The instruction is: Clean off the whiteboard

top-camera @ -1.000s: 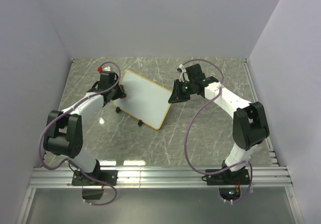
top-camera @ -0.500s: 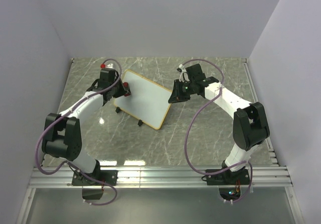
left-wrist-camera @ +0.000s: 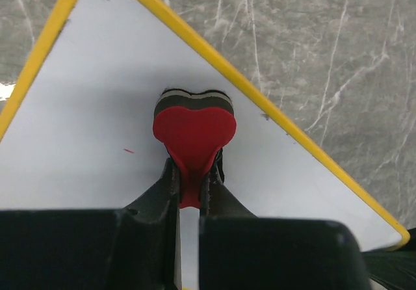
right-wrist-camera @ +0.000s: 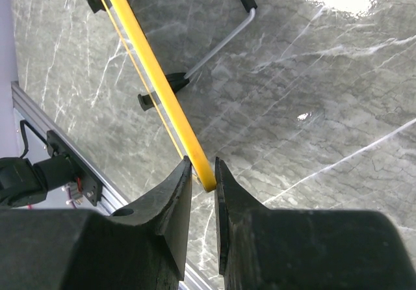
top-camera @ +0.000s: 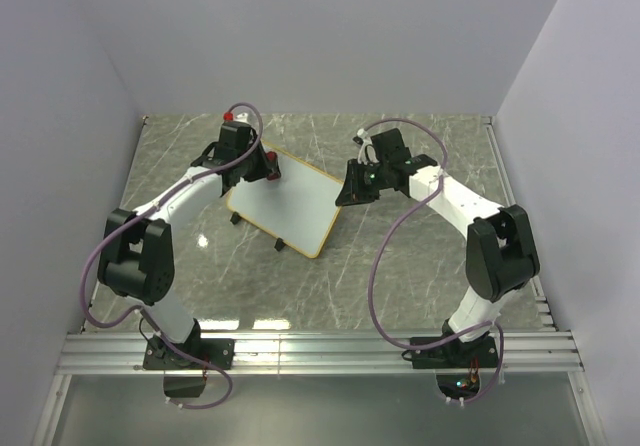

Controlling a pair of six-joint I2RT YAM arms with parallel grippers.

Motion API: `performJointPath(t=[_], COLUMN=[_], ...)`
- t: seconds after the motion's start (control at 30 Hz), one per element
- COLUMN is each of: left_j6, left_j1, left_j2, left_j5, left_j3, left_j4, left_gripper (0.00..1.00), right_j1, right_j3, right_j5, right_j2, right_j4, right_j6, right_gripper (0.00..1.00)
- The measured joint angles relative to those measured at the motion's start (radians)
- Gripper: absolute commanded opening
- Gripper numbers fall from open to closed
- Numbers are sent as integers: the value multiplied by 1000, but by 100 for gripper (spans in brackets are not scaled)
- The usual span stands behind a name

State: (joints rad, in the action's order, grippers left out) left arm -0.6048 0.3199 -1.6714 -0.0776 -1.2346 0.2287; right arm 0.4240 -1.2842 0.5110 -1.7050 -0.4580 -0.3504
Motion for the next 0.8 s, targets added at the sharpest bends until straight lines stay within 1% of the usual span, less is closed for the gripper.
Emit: performJointPath(t=[0.2,0.43,0.5,0.67,0.7,0.73,0.77,0.8], left_j6=[-1,4,14,20,20,21,21,22], left_j1=[-22,-146,-164,-156,-154,-153,-153,-153], left_j2=[11,33,35,88,98,107,114,121], left_j5=[26,56,66,63,63,63,63,64], left_j3=[42,161,166,139,116,88,60,20], left_j4=[-2,31,54,106,121,136,146,164], left_gripper=[0,0,0,0,0,0,0,0], right_j1=[2,2,2,2,2,2,2,2], right_j3=[30,51,57,61,61,60,60,60], right_j5=[-2,-2,-2,-1,-1,-1,-1,-4], right_j2=[26,50,54,56,56,56,56,56], right_j4=[13,16,19,21,21,20,20,19], right_j6=[1,8,8,8,7,7,6,8], right_gripper=[0,0,0,0,2,18,28,43])
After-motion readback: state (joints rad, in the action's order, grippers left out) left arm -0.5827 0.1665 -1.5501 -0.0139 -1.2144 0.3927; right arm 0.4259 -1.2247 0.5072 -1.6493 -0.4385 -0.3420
